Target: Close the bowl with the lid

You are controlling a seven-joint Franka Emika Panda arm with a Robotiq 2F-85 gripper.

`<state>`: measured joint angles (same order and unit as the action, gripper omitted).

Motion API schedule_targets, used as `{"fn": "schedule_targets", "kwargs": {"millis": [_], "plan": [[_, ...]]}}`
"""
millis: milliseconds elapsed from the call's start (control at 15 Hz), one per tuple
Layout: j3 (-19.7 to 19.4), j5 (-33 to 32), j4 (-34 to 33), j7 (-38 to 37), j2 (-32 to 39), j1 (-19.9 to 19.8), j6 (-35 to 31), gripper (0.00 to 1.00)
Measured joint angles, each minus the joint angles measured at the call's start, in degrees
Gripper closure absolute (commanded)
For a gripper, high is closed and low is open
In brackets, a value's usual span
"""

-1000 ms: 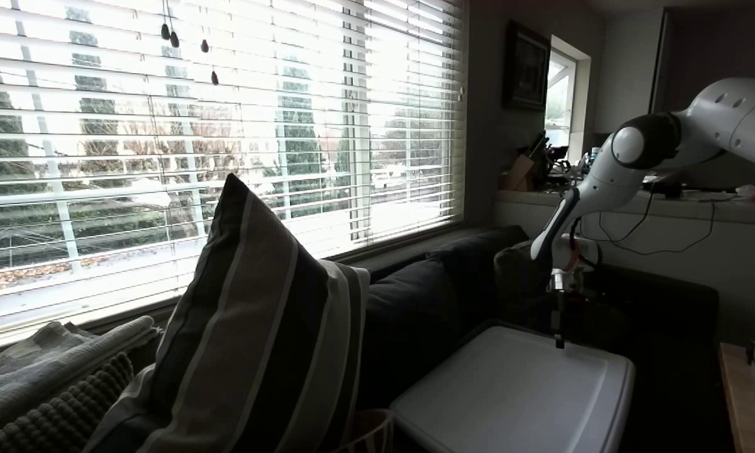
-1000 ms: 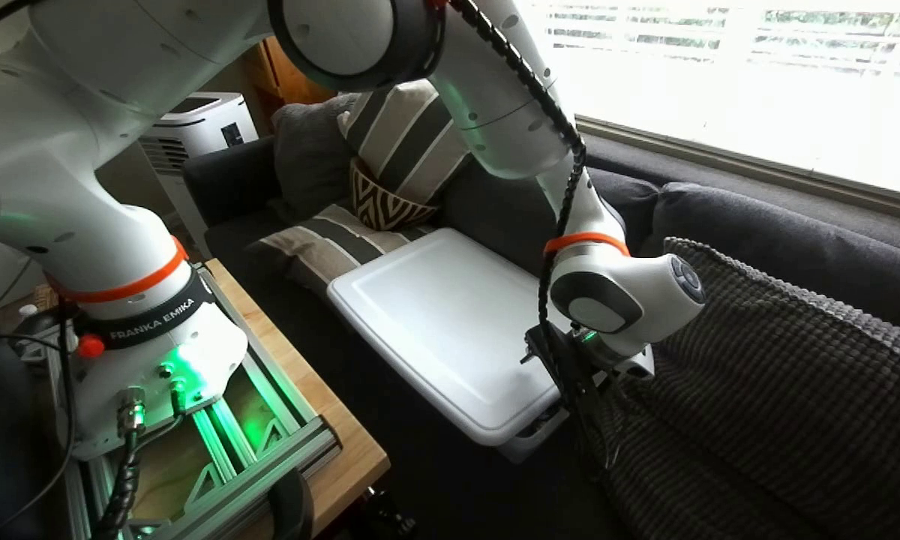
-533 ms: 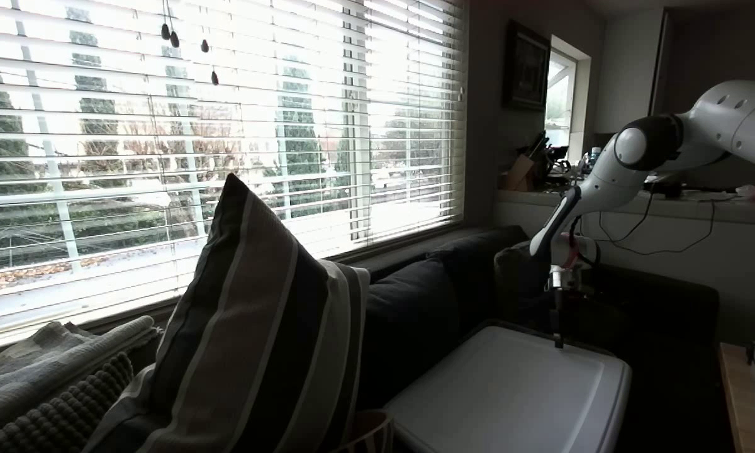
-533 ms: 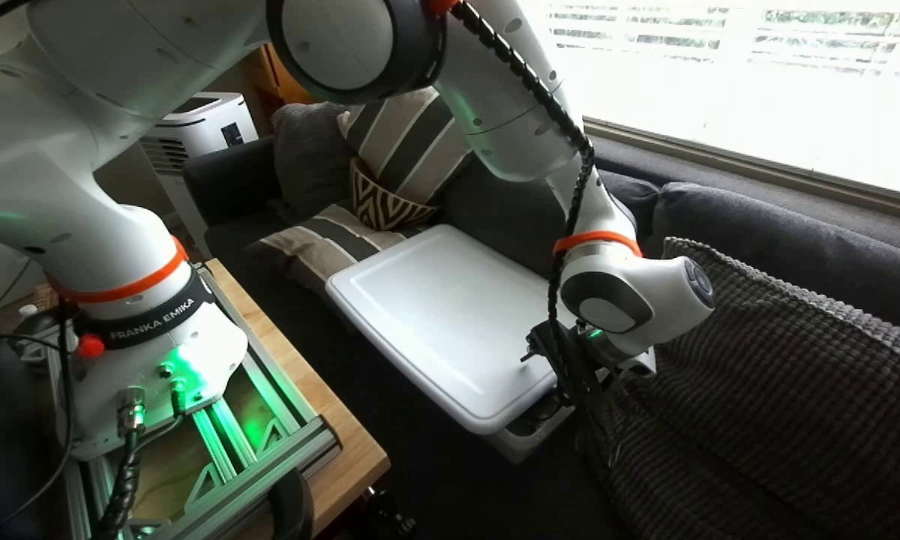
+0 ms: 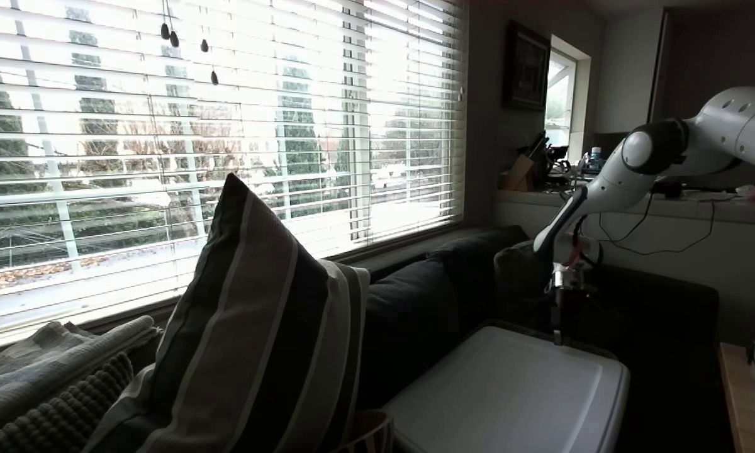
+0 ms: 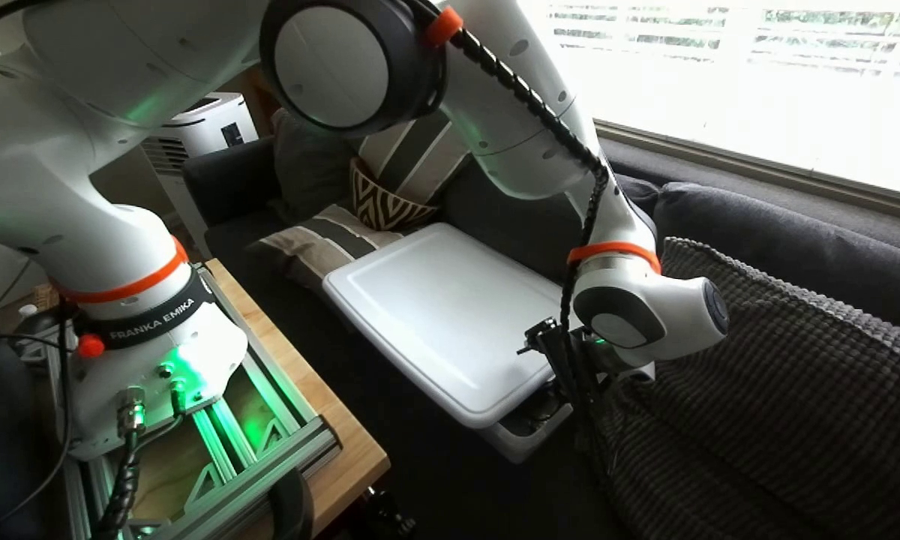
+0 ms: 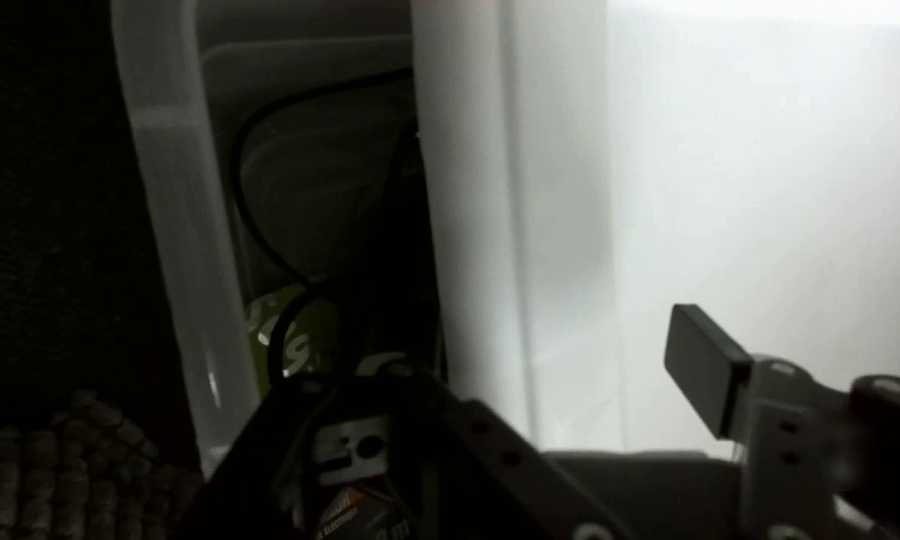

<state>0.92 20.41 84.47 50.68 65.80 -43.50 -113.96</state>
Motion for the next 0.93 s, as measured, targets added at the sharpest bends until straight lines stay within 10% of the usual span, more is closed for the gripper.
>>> {"fn": "schedule_targets", "kwargs": {"millis": [333,733,933], "plan": [[2.17,0.48,-4.28,0.66,3.69,-1.59,3.45,0.07],[2.96,0.50,-9.29,1.29,7.31,-2.58,6.56,0.63],[3.78,1.50,-10.48,2.48,7.38,-4.01,8.38,0.72]]}}
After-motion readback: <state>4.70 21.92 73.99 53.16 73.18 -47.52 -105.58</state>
